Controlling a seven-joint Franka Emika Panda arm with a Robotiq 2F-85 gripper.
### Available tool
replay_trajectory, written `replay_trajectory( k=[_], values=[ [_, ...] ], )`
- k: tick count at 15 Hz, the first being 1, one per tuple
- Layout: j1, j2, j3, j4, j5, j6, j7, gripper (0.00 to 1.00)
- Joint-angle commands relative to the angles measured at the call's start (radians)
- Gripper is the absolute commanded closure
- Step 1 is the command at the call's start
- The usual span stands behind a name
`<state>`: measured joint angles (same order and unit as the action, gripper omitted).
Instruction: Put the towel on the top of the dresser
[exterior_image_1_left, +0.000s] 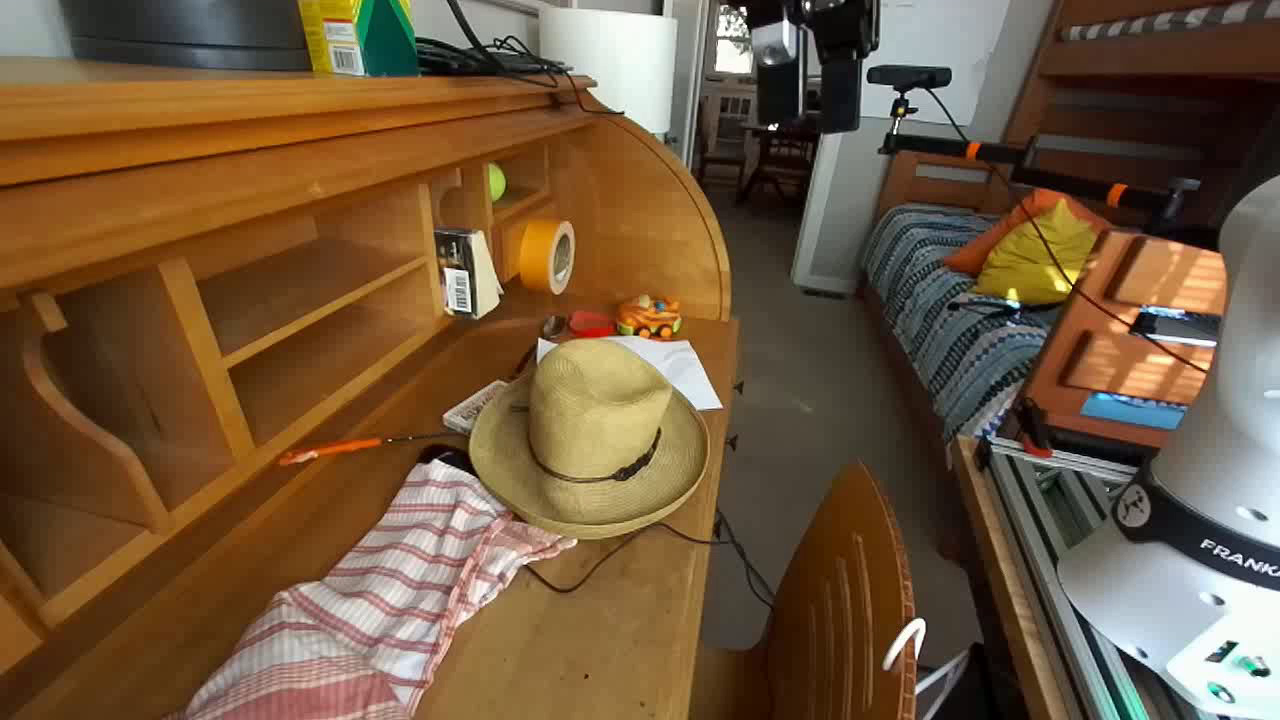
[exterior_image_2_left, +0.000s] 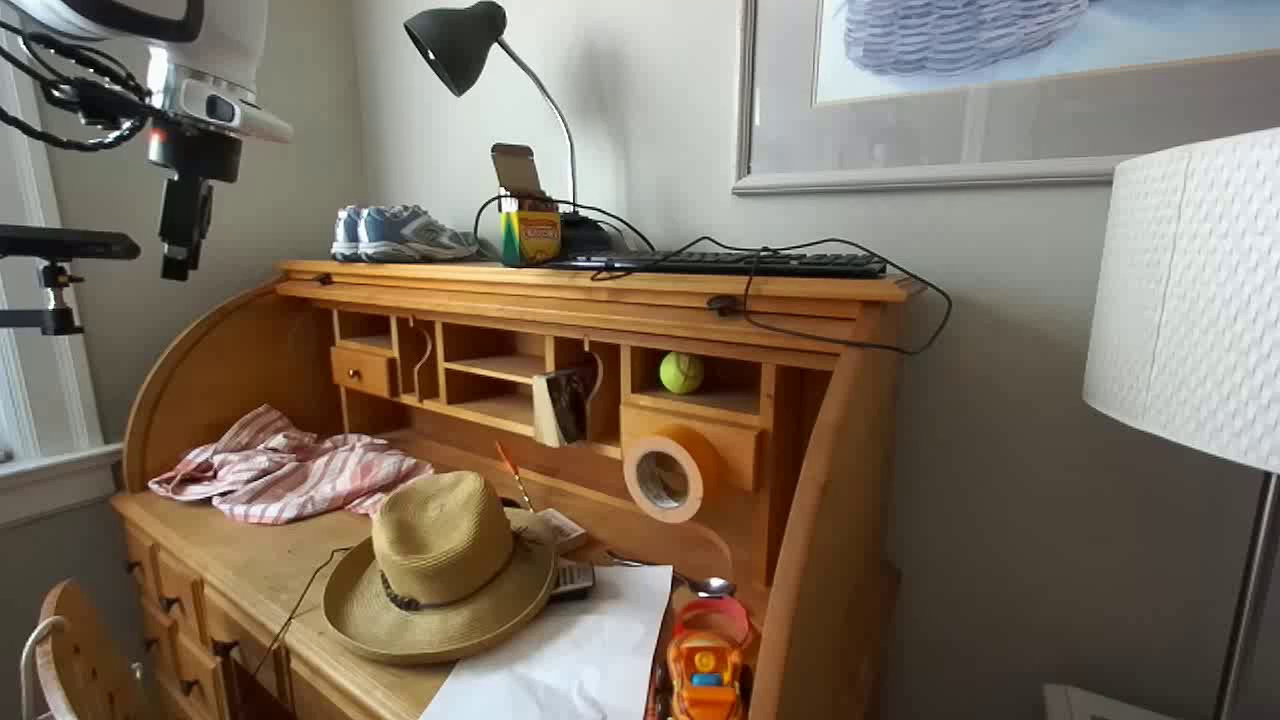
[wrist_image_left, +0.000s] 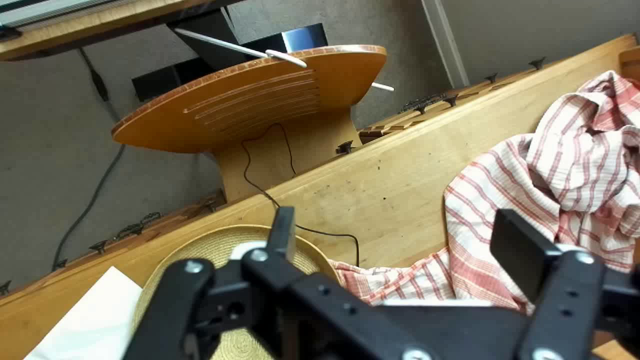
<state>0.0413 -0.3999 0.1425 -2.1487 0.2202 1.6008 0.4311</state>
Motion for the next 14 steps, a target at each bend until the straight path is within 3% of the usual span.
replay_trajectory(
  k=[1,4,8,12,14],
  values=[
    [-0.003,0.001,0.002,0.003,0.000,-0.003,-0.001,0.00],
    [-0.003,0.001,0.002,0.003,0.000,-0.003,-0.001,0.00],
    [0.050,0.098,0.039,-0.065,0.071,0.065,-0.072,0.00],
    [0.121,0.260,0.071,-0.111,0.182,0.127,-0.194,0.00],
    [0.145,0.358,0.089,-0.100,0.186,0.141,-0.220,0.00]
  ],
)
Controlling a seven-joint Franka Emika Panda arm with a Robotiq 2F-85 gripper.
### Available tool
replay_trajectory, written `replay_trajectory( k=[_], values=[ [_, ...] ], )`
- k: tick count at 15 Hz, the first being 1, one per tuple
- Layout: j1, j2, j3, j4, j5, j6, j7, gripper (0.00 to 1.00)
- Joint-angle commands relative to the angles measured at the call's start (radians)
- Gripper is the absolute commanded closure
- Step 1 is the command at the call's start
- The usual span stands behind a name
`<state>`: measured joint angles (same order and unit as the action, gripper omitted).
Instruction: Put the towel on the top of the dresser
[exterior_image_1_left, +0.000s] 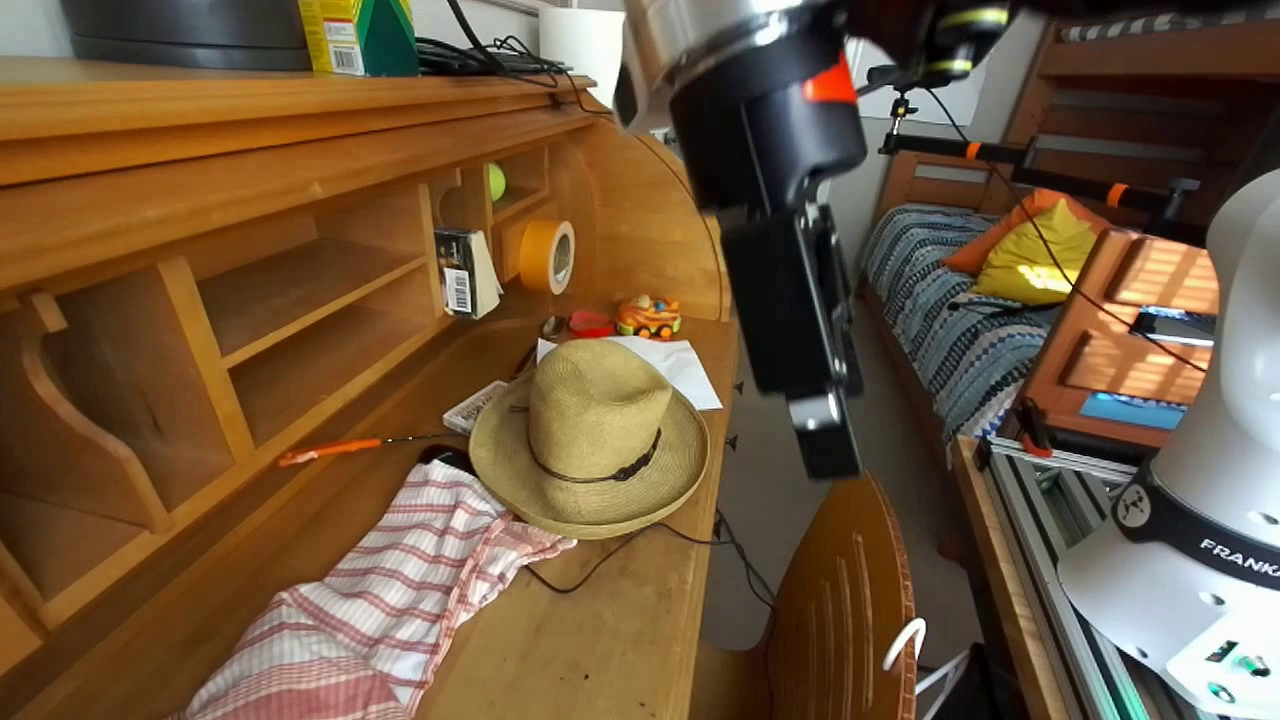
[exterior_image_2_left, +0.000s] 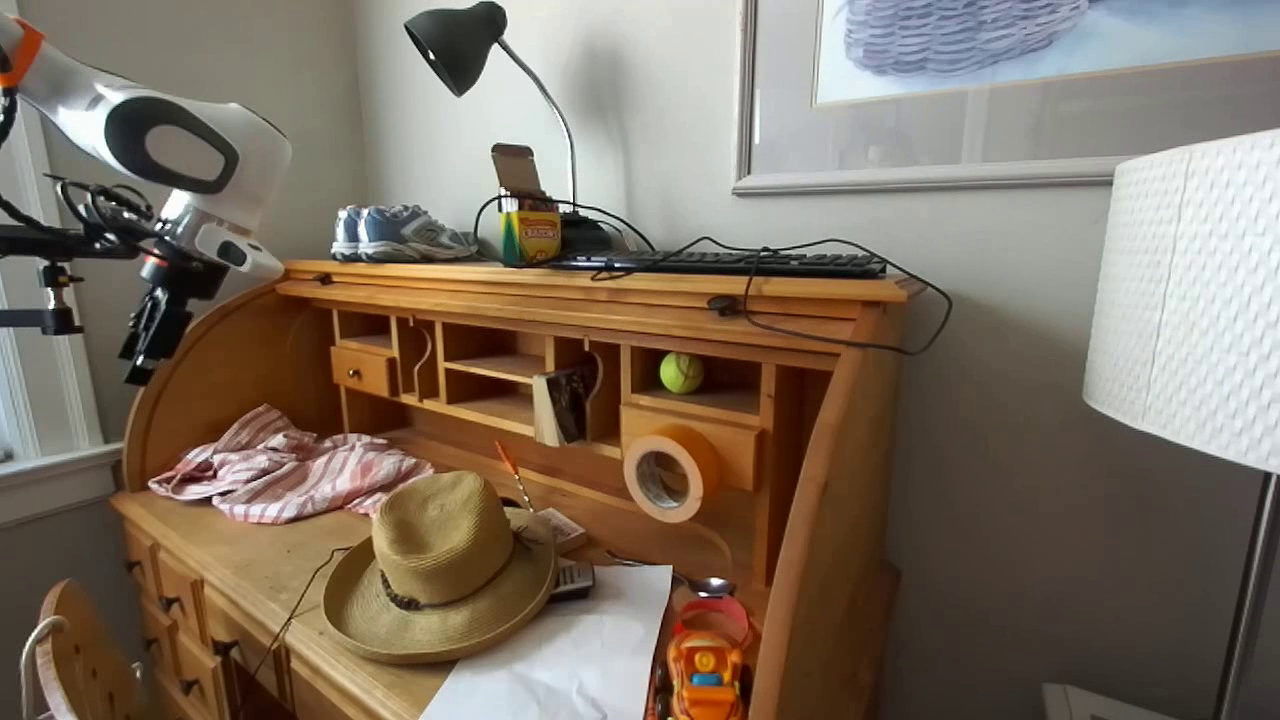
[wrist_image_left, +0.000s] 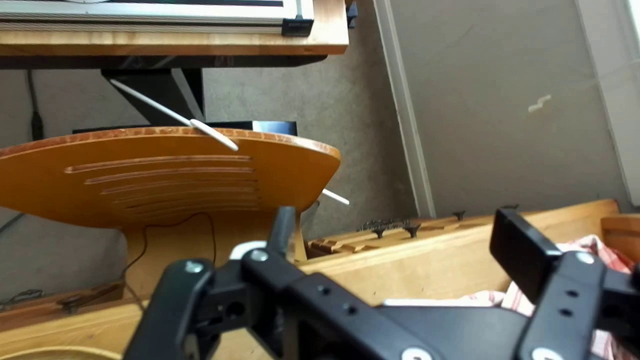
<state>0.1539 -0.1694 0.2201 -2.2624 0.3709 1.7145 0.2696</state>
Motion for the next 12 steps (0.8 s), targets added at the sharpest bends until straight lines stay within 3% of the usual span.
replay_trajectory(
  k=[1,2,5,10,12],
  values=[
    [0.038,0.179,0.016,0.034,0.019,0.014,-0.048,0.00],
    [0.033,0.088,0.006,0.002,0.007,0.011,-0.024,0.00],
    [0.046,0.180,0.010,0.021,0.007,0.013,-0.035,0.00],
    [0.045,0.187,0.008,0.040,0.008,0.013,-0.036,0.00],
    [0.047,0.270,0.008,0.072,-0.022,0.114,-0.044,0.00]
  ],
)
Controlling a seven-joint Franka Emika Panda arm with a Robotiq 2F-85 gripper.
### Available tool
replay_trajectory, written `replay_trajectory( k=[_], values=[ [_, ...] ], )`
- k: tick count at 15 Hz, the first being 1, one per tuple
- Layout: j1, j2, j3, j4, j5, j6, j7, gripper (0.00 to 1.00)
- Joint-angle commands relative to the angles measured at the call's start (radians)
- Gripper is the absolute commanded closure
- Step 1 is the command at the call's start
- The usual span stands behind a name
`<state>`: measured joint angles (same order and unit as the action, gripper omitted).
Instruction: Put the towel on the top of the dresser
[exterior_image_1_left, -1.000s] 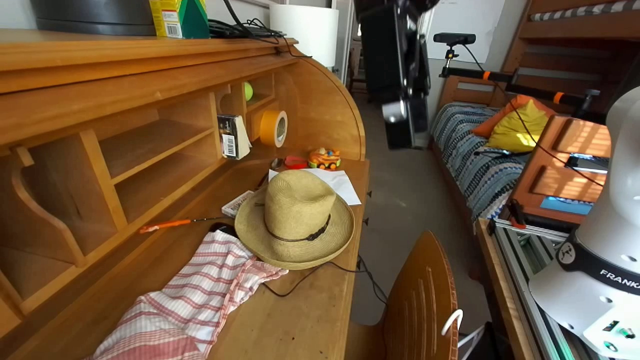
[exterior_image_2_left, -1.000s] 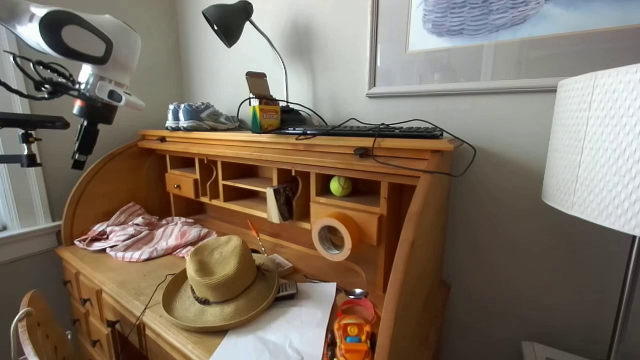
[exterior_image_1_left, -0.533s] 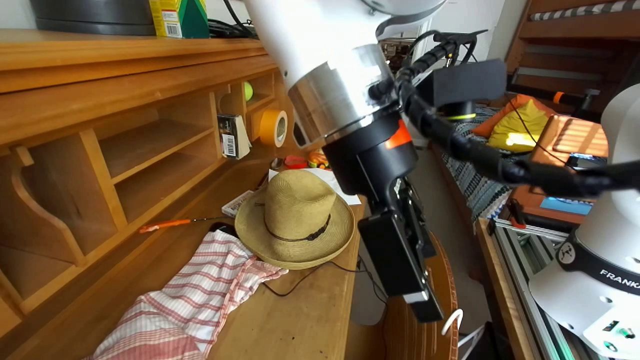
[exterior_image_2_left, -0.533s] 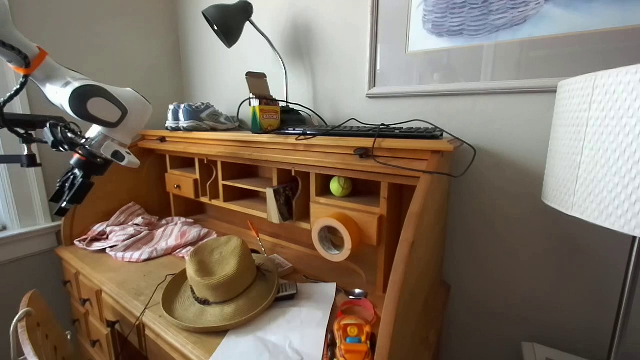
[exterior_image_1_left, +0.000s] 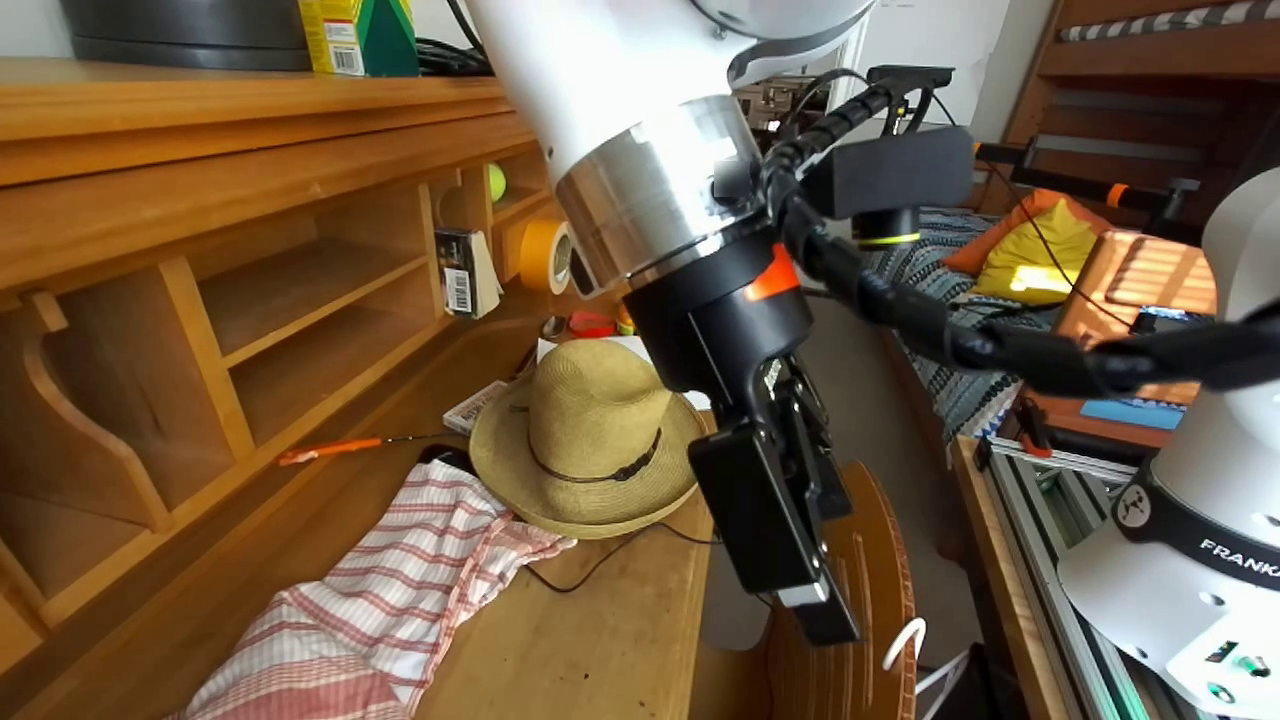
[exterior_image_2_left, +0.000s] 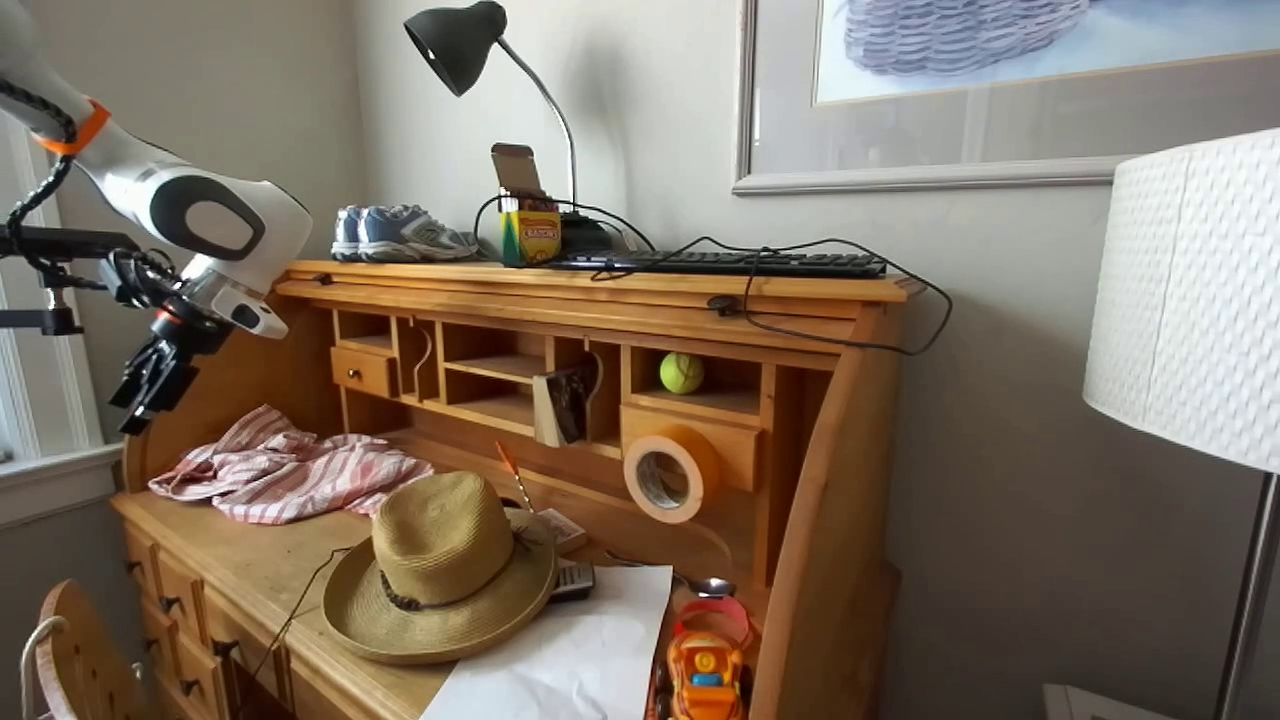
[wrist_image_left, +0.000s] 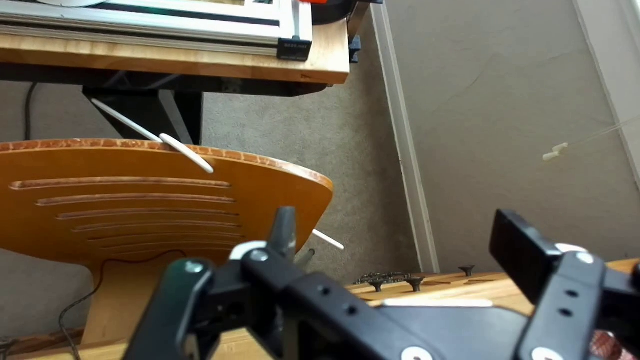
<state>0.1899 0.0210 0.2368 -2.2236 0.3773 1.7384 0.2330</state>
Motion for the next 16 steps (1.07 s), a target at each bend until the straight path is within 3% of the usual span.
replay_trajectory(
  k=[1,4,6,9,13,15,16],
  values=[
    [0.015,0.134,-0.008,0.059,-0.054,0.150,-0.006,0.00],
    [0.017,0.283,-0.012,0.148,-0.053,0.257,-0.072,0.00],
    [0.021,0.401,-0.001,0.248,-0.036,0.266,-0.137,0.00],
    [0.039,0.578,0.017,0.421,-0.035,0.231,-0.182,0.00],
    [0.100,0.777,0.024,0.640,-0.071,0.171,-0.151,0.00],
    [0.124,0.846,0.021,0.741,-0.095,0.063,-0.135,0.00],
    [0.104,0.759,0.025,0.610,-0.059,0.168,-0.161,0.00]
  ],
)
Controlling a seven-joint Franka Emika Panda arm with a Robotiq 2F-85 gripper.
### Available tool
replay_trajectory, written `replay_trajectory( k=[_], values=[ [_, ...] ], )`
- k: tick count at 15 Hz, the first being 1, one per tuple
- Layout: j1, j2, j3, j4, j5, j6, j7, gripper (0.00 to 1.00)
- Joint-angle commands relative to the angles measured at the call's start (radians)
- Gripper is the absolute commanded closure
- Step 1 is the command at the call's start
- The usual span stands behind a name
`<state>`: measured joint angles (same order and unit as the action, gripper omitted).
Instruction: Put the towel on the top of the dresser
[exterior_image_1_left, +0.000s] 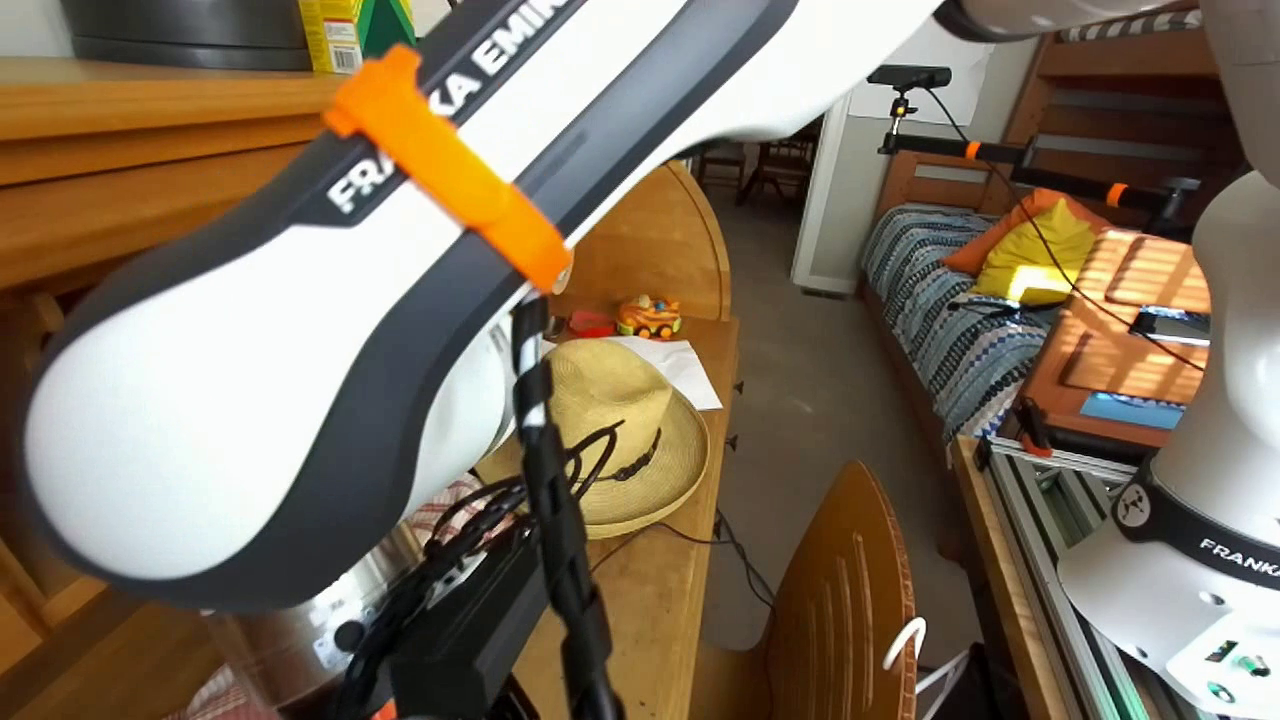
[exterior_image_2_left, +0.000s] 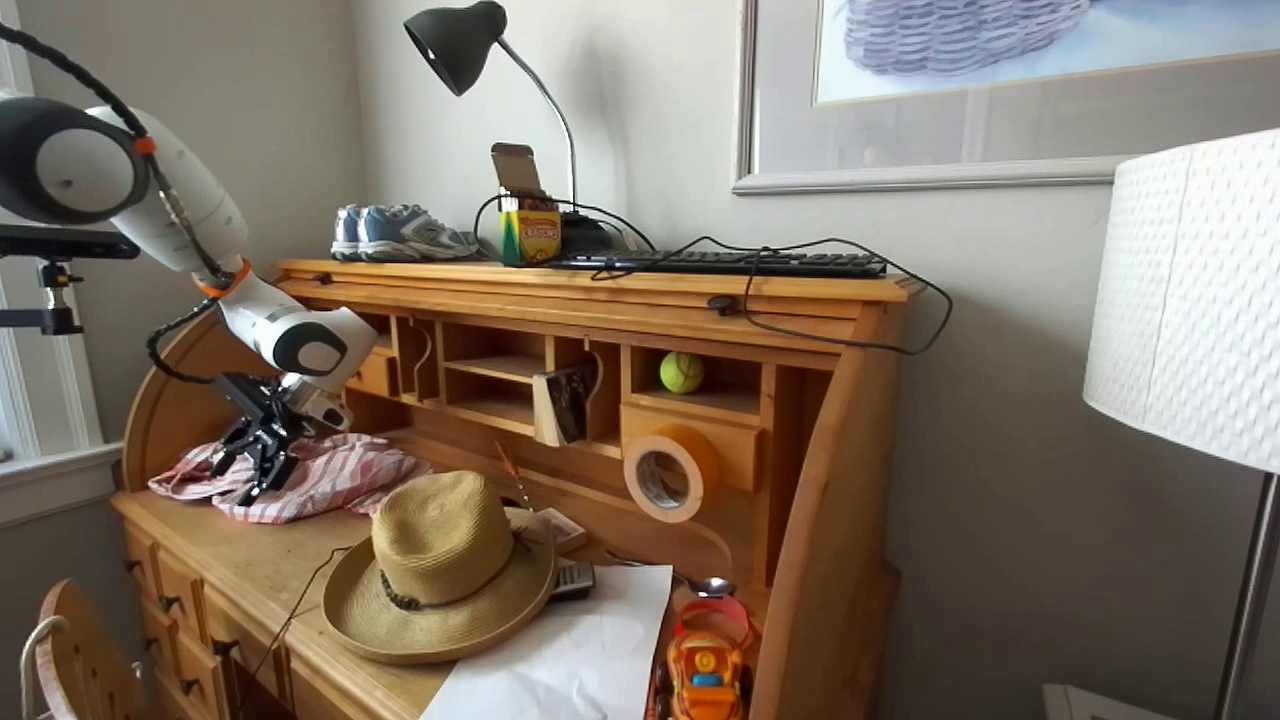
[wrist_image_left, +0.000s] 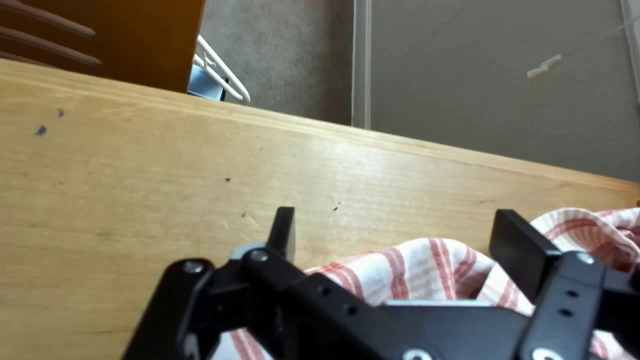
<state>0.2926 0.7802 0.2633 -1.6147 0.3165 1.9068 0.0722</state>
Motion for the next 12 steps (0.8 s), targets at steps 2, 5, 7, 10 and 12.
replay_trajectory(
  k=[2,5,7,10,12],
  values=[
    [0.019,0.058,-0.002,0.078,-0.013,-0.058,0.009,0.00],
    [0.022,0.041,-0.008,0.046,-0.011,0.003,0.013,0.00],
    [0.025,0.061,0.002,0.059,-0.006,0.053,-0.002,0.00],
    [0.033,0.058,0.016,0.050,0.000,0.161,-0.007,0.00],
    [0.041,0.068,0.027,0.068,-0.005,0.200,-0.005,0.00]
  ],
)
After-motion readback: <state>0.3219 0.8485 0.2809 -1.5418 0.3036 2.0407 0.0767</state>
